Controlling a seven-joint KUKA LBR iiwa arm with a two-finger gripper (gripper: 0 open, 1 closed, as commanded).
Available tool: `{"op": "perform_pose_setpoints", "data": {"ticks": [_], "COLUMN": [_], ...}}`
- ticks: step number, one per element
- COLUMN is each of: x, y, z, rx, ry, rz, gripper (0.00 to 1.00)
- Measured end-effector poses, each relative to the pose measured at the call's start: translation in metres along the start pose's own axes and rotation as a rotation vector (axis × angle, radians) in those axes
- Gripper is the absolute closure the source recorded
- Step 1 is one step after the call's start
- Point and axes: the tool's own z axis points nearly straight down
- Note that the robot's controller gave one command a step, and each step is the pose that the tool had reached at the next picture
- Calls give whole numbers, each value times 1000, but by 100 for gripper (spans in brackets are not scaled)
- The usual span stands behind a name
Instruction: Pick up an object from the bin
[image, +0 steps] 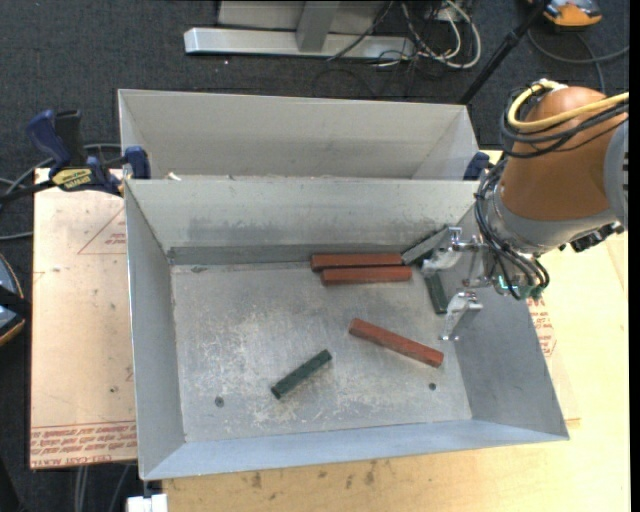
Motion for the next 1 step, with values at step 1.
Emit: {"op": "perform_pose_setpoints", "data": {"ticks": [1], "x": [-2], "y": [0], "z": [-4], "rx": [1], "ry": [-7], "rz": [-3], "gripper": [0]}}
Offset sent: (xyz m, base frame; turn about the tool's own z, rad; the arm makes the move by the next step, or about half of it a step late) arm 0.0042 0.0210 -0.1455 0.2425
